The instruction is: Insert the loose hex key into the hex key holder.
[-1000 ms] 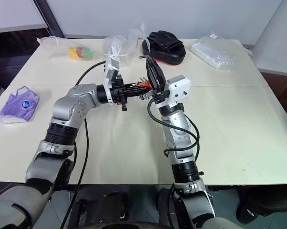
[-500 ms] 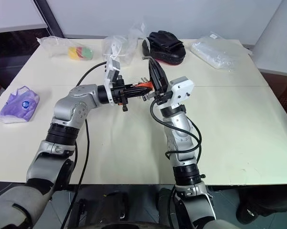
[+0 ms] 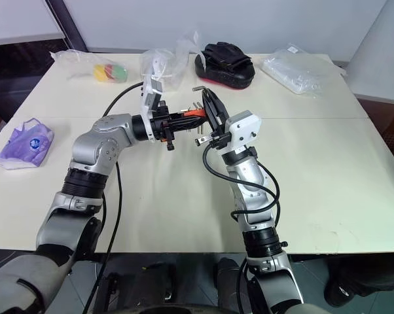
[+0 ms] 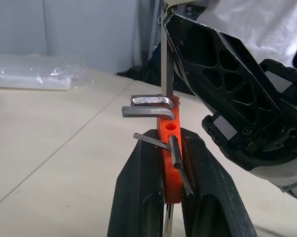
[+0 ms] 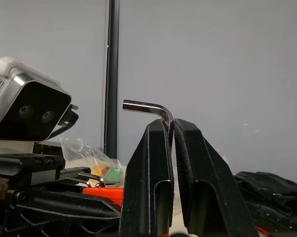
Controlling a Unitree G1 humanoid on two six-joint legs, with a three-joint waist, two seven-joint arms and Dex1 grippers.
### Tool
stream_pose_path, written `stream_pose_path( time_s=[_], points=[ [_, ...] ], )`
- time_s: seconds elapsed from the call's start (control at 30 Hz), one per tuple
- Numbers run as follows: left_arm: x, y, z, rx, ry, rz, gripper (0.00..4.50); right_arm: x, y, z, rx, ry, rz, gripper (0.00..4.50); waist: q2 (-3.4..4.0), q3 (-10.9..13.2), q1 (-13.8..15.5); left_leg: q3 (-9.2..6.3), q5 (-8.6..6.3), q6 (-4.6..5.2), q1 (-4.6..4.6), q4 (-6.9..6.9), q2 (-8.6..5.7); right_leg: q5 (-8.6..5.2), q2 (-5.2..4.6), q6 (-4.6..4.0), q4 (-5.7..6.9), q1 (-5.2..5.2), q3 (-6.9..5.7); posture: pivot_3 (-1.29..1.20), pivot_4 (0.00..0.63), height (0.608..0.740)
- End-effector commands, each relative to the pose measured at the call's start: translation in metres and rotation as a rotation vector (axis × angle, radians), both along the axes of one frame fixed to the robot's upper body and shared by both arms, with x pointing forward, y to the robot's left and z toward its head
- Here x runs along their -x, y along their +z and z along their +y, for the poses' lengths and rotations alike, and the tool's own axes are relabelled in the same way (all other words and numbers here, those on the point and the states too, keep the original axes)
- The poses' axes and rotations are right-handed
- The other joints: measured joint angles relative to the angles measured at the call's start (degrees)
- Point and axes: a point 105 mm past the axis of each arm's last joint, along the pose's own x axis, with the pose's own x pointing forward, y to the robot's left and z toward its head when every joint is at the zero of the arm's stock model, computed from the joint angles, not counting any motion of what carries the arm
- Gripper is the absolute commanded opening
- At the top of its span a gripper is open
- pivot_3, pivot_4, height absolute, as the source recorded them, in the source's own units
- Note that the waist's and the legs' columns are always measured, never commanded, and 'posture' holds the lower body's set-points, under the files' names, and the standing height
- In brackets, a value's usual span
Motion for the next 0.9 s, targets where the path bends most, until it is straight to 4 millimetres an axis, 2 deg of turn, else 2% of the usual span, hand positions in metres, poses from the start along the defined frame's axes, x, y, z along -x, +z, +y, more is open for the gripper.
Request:
stream_pose_path(
  time_s=[0.03, 0.17, 0.27, 0.33, 0.37, 0.47, 0.63, 0.73, 0.83, 0.9],
  points=[
    [0.005, 0.023, -0.001, 0.036, -0.02, -0.091, 0.0, 0.005, 0.009, 0.001, -0.014, 0.008, -0.037, 0.05, 0.0, 0.0, 0.0, 0.0, 0.0, 0.0, 0.0, 0.0, 0.0, 0.0, 0.0, 0.0, 0.0, 0.0, 0.0, 0.0, 0.15, 0.74],
    [0.005, 0.023, -0.002, 0.034, -0.021, -0.093, 0.0, 0.006, 0.008, 0.001, -0.012, 0.011, -0.032, 0.05, 0.0, 0.0, 0.0, 0.0, 0.0, 0.0, 0.0, 0.0, 0.0, 0.0, 0.0, 0.0, 0.0, 0.0, 0.0, 0.0, 0.15, 0.74],
    [0.005, 0.023, -0.002, 0.036, -0.022, -0.091, 0.0, 0.006, 0.006, 0.0, 0.003, 0.003, -0.032, 1.03, 0.0, 0.0, 0.0, 0.0, 0.0, 0.0, 0.0, 0.0, 0.0, 0.0, 0.0, 0.0, 0.0, 0.0, 0.0, 0.0, 0.15, 0.74],
    [0.005, 0.023, -0.002, 0.038, -0.022, -0.088, 0.0, 0.007, 0.004, -0.001, 0.025, -0.005, -0.033, 2.12, 0.0, 0.0, 0.0, 0.0, 0.0, 0.0, 0.0, 0.0, 0.0, 0.0, 0.0, 0.0, 0.0, 0.0, 0.0, 0.0, 0.15, 0.74],
    [0.005, 0.023, -0.003, 0.04, -0.022, -0.086, 0.0, 0.008, 0.002, -0.003, 0.037, -0.008, -0.033, 2.49, 0.0, 0.0, 0.0, 0.0, 0.0, 0.0, 0.0, 0.0, 0.0, 0.0, 0.0, 0.0, 0.0, 0.0, 0.0, 0.0, 0.15, 0.74],
    [0.005, 0.023, -0.003, 0.057, -0.02, -0.07, 0.0, 0.017, -0.007, -0.012, 0.089, -0.019, -0.024, 2.49, 0.0, 0.0, 0.2, -0.01, 0.0, 0.0, -0.01, 0.0, -0.01, 0.0, 0.0, 0.0, -0.01, 0.01, 0.0, 0.0, 0.15, 0.74],
    [0.005, 0.018, -0.007, 0.067, -0.022, -0.036, 0.0, 0.044, -0.025, -0.038, 0.214, -0.053, 0.004, 2.49, -0.01, 0.0, 0.2, -0.01, 0.0, 0.01, -0.04, 0.0, -0.02, 0.0, -0.01, 0.01, -0.14, 0.06, 0.0, 0.0, 0.15, 0.74],
    [0.005, 0.016, -0.008, 0.073, -0.025, -0.016, 0.0, 0.054, -0.029, -0.048, 0.243, -0.071, 0.024, 2.49, -0.01, 0.0, 0.0, -0.03, 0.0, 0.01, -0.02, 0.0, -0.02, 0.0, 0.02, 0.01, -0.16, 0.1, 0.0, 0.0, 0.15, 0.74],
    [0.002, 0.007, -0.01, 0.11, -0.013, 0.077, 0.0, 0.063, -0.036, -0.07, 0.266, -0.127, 0.069, 2.49, 0.0, 0.0, 0.1, 0.0, 0.0, 0.01, 0.05, 0.0, -0.03, -0.01, 0.05, 0.0, -0.15, 0.14, 0.05, 0.0, 0.15, 0.74],
    [0.001, -0.008, -0.013, 0.121, -0.01, 0.17, 0.0, 0.067, -0.04, -0.084, 0.278, -0.17, 0.098, 2.49, 0.0, 0.0, 0.3, -0.05, -0.01, 0.01, 0.04, 0.0, -0.02, -0.01, 0.07, 0.0, -0.19, 0.18, 0.0, 0.0, 0.15, 0.74]
  ],
)
